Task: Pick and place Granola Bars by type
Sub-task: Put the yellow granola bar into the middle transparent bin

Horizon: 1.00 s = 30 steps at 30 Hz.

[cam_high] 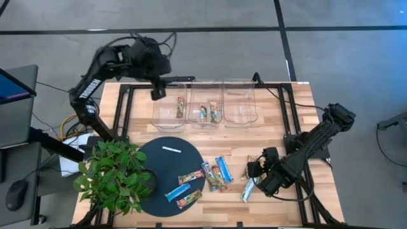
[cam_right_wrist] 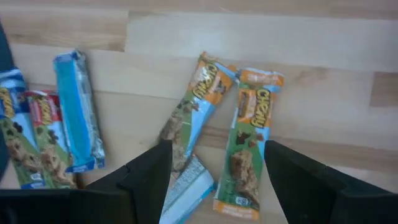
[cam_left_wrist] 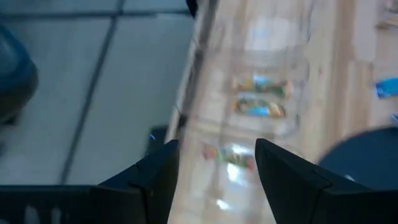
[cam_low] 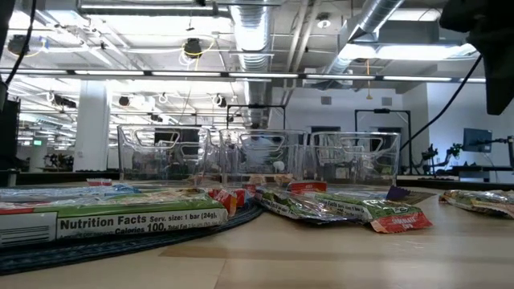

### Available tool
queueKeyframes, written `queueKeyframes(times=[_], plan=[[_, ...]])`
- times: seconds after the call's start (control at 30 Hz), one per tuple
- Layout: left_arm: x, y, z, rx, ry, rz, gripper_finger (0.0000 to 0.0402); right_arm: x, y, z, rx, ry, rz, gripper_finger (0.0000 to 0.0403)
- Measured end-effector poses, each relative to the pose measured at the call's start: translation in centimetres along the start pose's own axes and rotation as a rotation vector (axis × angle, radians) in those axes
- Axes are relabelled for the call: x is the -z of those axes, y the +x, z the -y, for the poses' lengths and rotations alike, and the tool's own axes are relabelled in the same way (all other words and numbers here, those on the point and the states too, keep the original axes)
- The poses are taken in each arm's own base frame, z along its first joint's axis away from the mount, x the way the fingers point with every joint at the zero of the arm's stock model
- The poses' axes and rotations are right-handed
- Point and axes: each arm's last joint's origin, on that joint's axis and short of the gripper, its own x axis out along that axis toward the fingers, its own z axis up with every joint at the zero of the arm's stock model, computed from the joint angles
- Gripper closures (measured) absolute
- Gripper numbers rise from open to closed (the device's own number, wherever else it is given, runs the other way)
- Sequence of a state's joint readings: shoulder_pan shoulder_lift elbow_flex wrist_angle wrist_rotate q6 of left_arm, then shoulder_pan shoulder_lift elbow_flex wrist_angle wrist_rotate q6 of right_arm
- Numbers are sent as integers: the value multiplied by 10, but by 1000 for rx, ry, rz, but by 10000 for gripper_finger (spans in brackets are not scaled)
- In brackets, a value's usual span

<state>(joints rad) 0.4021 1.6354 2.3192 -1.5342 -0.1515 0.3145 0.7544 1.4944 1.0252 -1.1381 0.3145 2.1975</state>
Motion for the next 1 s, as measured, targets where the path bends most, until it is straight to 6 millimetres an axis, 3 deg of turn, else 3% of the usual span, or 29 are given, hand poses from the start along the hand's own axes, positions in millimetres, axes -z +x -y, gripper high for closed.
queueKeyframes(times=[0.2,0.33,0.47,0.53,0.67,0.8,1.0], plan=[[0,-13,-10,336,0,238,196,1,0,-1,-10,5,-9,154],[-1,-14,-12,371,49,283,196,1,0,-2,-19,7,-11,154],[0,-1,-9,395,87,252,196,1,0,-1,-19,6,-9,154],[4,6,-12,432,74,241,196,2,0,-1,-20,5,-9,154],[16,0,-18,543,30,310,196,2,0,-1,-20,-2,-8,154],[28,0,-14,541,7,345,196,2,-1,0,-23,-10,9,154],[59,-8,-2,405,-51,404,196,2,-2,3,-10,-30,30,154]])
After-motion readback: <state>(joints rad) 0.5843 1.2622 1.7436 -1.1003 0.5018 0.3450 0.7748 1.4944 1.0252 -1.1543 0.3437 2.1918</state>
